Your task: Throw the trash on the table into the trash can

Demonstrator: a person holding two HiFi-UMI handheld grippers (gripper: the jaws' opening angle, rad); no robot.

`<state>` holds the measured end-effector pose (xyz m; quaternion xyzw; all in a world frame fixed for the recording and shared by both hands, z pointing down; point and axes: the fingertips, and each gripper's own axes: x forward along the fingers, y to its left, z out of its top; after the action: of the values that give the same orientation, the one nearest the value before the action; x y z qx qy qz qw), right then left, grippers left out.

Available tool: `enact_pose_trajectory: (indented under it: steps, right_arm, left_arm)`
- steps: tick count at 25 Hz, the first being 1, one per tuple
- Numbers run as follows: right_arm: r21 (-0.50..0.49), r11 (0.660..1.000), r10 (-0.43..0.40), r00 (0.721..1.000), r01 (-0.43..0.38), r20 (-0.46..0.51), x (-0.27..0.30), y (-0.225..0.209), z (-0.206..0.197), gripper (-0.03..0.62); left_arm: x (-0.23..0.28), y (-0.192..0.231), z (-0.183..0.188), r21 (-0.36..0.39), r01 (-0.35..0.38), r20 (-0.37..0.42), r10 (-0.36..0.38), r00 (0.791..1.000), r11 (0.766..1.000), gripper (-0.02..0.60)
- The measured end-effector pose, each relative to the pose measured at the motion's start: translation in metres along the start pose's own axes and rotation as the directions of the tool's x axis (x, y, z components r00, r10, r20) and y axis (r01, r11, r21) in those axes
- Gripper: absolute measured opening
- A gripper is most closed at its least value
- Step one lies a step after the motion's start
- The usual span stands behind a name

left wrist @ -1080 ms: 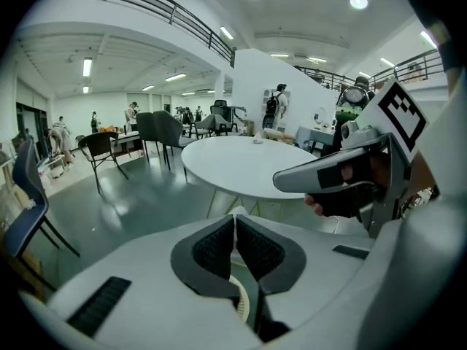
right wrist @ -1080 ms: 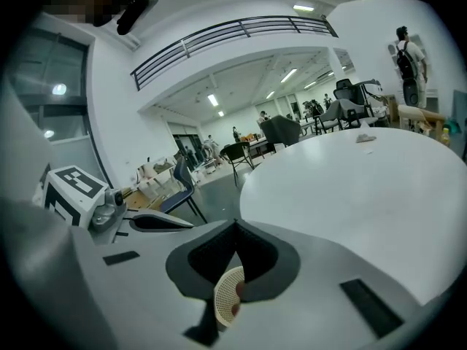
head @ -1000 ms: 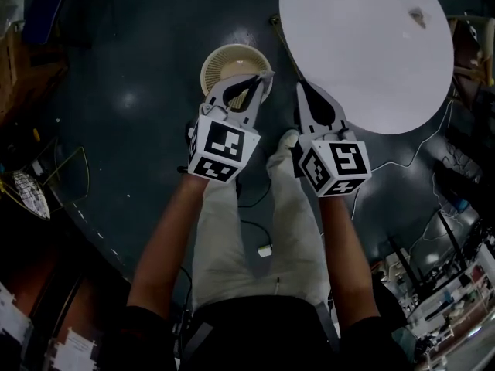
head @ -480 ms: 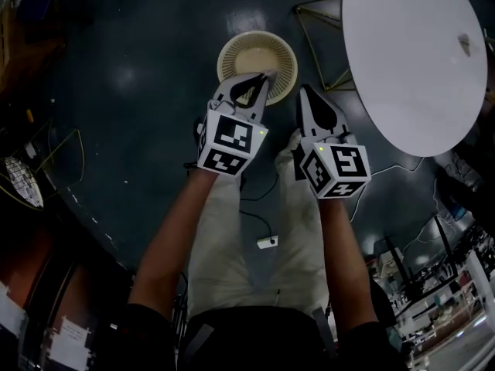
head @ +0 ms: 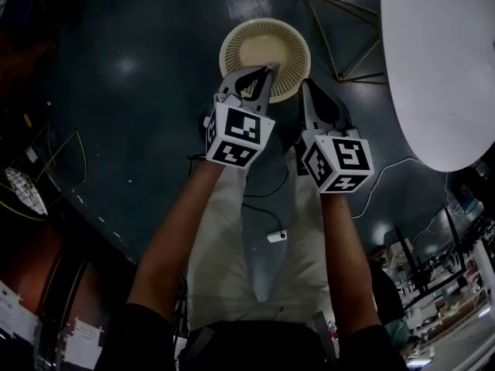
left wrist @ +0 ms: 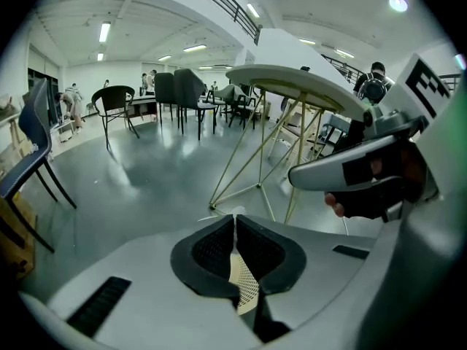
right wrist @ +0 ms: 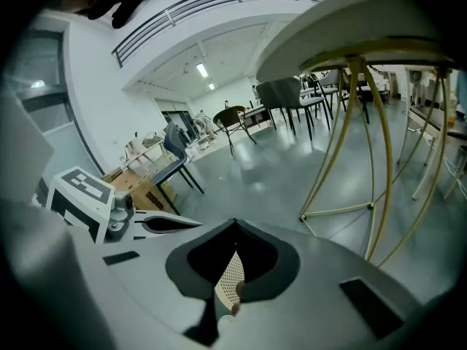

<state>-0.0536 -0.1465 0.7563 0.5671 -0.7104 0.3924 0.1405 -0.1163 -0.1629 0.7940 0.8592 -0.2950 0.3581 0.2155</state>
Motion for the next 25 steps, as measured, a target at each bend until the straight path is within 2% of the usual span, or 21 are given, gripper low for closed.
enact_pose_trajectory:
  steps: [6,10,15,20,22,25]
  right_arm:
    - [0.013,0.999,-0.038,0.999,0.039,-0.025,0.025,-0.015,-0.027,0.018]
    - [-0.021,0.998,-0.054,0.997,0.053,-0.047,0.039,-0.025,-0.043,0.018]
    - [-0.017,0.998,-0.069,0.995,0.068,-0.075,0.066,-0.030,-0.074,0.018]
    - [-0.021,0.997,-0.073,0.993,0.071,-0.089,0.071,-0.034,-0.091,0.018]
    - [-0.021,0.997,-0.072,0.993,0.070,-0.091,0.070,-0.034,-0.093,0.018]
    - [-0.023,0.997,-0.073,0.993,0.071,-0.091,0.073,-0.035,-0.092,0.018]
  left_arm:
    - [0.028,0.009,-0.032,-0.017,0.011,-0.031,-0.011,0.999,1.000,0.020]
    - [0.048,0.014,-0.050,-0.054,-0.003,-0.060,0.000,0.998,0.999,0.020]
    - [0.073,0.030,-0.081,-0.085,-0.007,-0.077,0.000,0.997,0.996,0.020]
    - [0.087,0.034,-0.099,-0.078,-0.020,-0.085,0.013,0.996,0.997,0.021]
    - [0.086,0.037,-0.102,-0.059,-0.041,-0.082,0.036,0.996,0.997,0.035]
    - [0.088,0.042,-0.103,-0.064,-0.049,-0.086,0.043,0.995,0.997,0.093]
